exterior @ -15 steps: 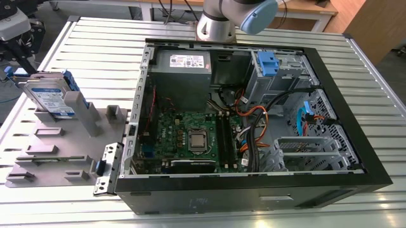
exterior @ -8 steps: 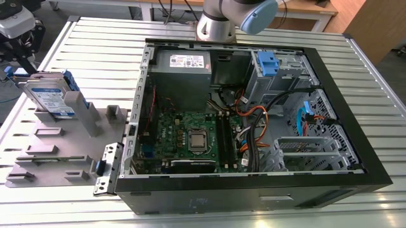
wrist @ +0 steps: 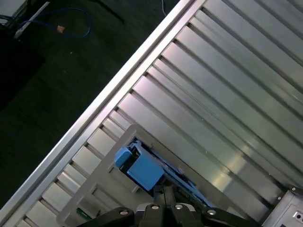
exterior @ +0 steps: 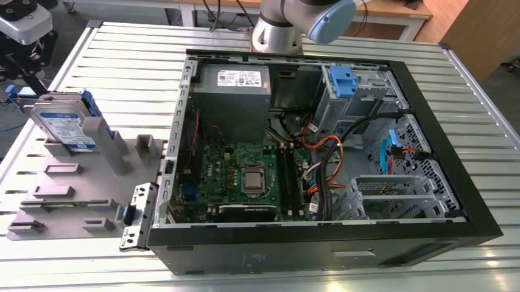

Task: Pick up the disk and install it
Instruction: 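Pick up the disk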

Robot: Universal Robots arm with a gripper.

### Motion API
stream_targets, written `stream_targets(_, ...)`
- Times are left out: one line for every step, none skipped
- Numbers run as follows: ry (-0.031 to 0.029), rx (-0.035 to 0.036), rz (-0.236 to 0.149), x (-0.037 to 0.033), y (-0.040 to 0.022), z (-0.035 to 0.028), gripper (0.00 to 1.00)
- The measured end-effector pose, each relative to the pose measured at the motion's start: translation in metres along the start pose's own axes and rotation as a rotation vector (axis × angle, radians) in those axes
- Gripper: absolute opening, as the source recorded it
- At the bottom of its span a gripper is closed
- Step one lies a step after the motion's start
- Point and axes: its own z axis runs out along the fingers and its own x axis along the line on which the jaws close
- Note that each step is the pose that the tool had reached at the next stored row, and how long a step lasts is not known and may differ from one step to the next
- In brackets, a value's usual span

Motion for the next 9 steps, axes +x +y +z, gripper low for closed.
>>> stream_targets(0.0007, -0.0006, -0.018, 0.0000, 0.0000, 0.0001, 0.11)
stream_targets(0.0014, -0.0012, -0.036, 0.0000, 0.0000, 0.0002, 0.11)
stream_targets(0.0021, -0.0017, -0.054, 0.0000, 0.0000, 0.0003, 0.11)
stream_targets(0.0030, -0.0024, -0.073, 0.0000, 0.0000, 0.0004, 0.11)
stream_targets(0.0037, -0.0030, -0.091, 0.0000, 0.0000, 0.0005, 0.11)
stream_targets(0.0045, -0.0036, -0.109, 0.0000, 0.0000, 0.0006, 0.11)
stream_targets(0.0052, -0.0042, -0.127, 0.0000, 0.0000, 0.0006, 0.11)
stream_targets(0.0059, -0.0048, -0.145, 0.0000, 0.0000, 0.0007, 0.11)
stream_targets(0.0067, -0.0054, -0.163, 0.0000, 0.0000, 0.0008, 0.11)
